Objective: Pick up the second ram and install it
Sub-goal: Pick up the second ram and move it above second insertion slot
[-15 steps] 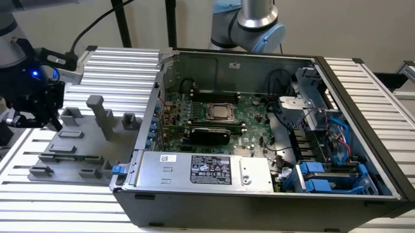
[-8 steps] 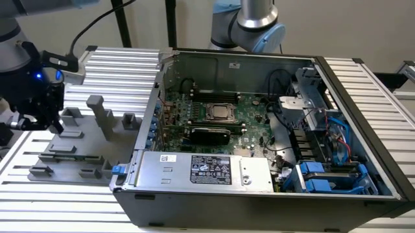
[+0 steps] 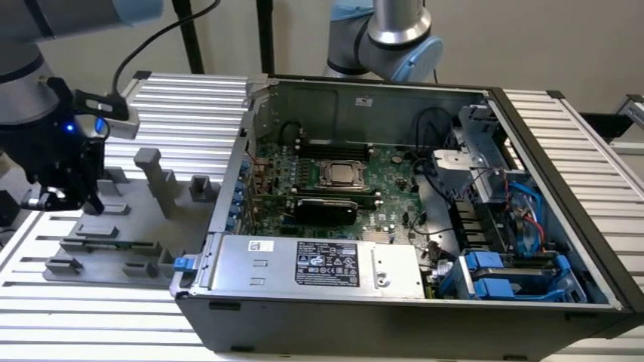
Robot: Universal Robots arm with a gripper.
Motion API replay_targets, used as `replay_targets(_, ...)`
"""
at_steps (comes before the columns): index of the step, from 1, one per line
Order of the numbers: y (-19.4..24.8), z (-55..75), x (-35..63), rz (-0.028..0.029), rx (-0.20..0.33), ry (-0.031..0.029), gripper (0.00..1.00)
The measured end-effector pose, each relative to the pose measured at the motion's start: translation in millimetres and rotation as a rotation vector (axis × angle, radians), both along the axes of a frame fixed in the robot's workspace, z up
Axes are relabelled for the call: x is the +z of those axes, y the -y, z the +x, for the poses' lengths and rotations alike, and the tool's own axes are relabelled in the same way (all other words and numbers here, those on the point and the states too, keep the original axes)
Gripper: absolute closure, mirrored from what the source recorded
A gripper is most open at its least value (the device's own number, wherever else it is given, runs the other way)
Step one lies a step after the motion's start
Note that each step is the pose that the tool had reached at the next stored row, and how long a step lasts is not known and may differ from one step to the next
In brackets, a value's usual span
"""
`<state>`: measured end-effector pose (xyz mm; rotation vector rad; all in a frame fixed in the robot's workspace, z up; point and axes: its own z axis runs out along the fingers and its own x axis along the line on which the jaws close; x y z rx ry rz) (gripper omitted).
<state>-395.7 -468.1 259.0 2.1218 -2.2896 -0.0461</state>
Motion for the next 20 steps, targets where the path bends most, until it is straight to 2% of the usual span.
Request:
replay_targets(6, 1.1, 0.4, -6.9, -0.0009, 0.047, 0.0003, 1.0)
replay_targets(11, 5.3, 0.6, -12.4, -0.001, 0.067, 0.0009, 1.0)
replay_targets(12, 6.1, 1.1, -14.0, -0.0008, 0.068, 0.0013, 0.0)
replay_targets(20, 7.1, 2.3, -25.5, -0.0011, 0.07, 0.0015, 0.0)
